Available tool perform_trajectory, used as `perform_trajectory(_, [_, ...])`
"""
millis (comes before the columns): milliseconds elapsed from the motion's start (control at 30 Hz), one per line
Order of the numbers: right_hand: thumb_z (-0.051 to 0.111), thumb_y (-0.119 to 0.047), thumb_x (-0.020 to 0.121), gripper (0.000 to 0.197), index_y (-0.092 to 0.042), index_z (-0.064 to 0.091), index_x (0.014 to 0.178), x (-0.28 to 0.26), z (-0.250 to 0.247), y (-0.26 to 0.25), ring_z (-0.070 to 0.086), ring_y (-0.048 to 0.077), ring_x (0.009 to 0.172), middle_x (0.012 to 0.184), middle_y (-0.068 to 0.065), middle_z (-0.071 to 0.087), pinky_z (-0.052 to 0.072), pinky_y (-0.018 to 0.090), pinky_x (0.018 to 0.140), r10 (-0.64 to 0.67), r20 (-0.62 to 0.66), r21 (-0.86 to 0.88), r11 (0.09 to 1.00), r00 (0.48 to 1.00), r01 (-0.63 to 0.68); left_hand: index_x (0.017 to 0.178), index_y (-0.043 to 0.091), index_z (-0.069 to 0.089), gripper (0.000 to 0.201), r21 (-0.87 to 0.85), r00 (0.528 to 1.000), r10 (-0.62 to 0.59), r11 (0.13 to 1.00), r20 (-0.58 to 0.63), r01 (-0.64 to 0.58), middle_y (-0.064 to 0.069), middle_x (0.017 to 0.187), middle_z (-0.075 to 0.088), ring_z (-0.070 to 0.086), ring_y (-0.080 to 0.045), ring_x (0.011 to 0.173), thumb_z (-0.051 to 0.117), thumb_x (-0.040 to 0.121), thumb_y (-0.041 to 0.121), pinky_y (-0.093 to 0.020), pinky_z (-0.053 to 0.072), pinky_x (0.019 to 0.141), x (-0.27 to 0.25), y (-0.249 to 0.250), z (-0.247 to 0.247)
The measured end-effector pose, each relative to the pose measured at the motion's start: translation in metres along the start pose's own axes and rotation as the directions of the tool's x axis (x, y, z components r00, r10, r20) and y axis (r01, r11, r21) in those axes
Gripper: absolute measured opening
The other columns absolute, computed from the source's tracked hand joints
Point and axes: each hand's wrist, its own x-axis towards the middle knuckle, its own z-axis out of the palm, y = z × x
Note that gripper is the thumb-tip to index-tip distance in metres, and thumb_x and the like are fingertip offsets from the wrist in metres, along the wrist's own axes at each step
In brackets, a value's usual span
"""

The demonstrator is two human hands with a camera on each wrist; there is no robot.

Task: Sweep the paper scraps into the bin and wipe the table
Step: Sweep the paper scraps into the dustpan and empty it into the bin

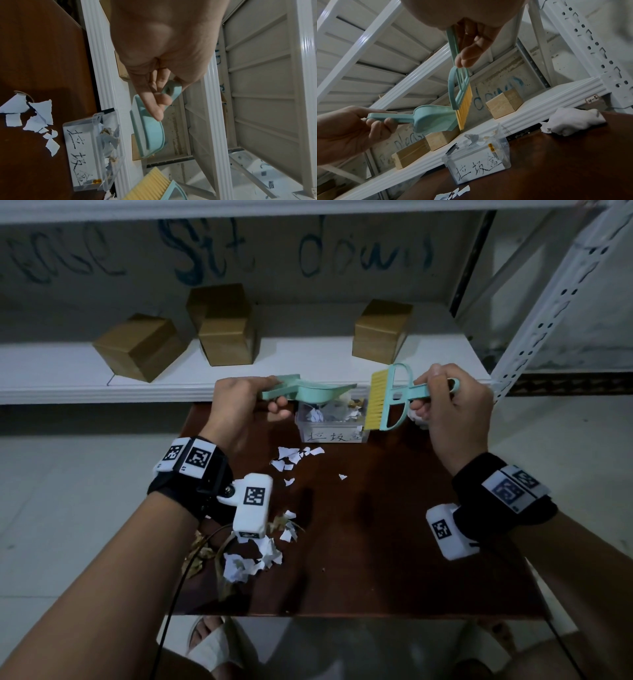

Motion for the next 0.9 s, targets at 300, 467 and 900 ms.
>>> perform_trajectory(300, [0.051,-0.016,0.103,0.034,0.002,0.071,0.083,-0.016,0.028,0.002,0.062,0.014,0.044,0.062,0.018,0.069,0.047,0.021,0.044,0.316,0.343,0.094,0.925,0.885,-0.367,0.115,-0.012,0.066,0.023,0.08,0.999,-0.007,0.997,0.048,0.003,-0.026,0.086,0.068,0.061,-0.017,0.059,0.053,0.099,-0.001,-0.032,0.063,0.068,-0.005,0.003,-0.01])
perform_trajectory(467, [0.054,-0.024,0.106,0.036,0.0,0.071,0.085,-0.035,0.047,-0.002,0.064,0.019,0.049,0.061,0.012,0.071,0.05,0.023,0.047,0.276,0.506,0.094,0.924,0.817,-0.371,0.118,-0.01,0.067,0.024,0.076,0.998,0.008,0.997,0.059,-0.013,-0.025,0.088,0.07,0.061,-0.015,0.057,0.052,0.101,-0.001,-0.032,0.063,0.066,-0.01,0.007,-0.013])
perform_trajectory(900, [0.069,-0.008,0.097,0.015,0.006,0.075,0.095,-0.062,0.074,-0.03,0.064,0.028,0.061,0.076,0.023,0.075,0.053,0.026,0.058,0.291,0.64,0.191,0.836,0.711,-0.514,0.12,-0.005,0.068,0.027,0.116,0.995,0.084,0.989,0.052,-0.09,-0.023,0.092,0.074,0.063,-0.015,0.062,0.048,0.103,0.002,-0.033,0.061,0.074,-0.031,0.032,-0.06])
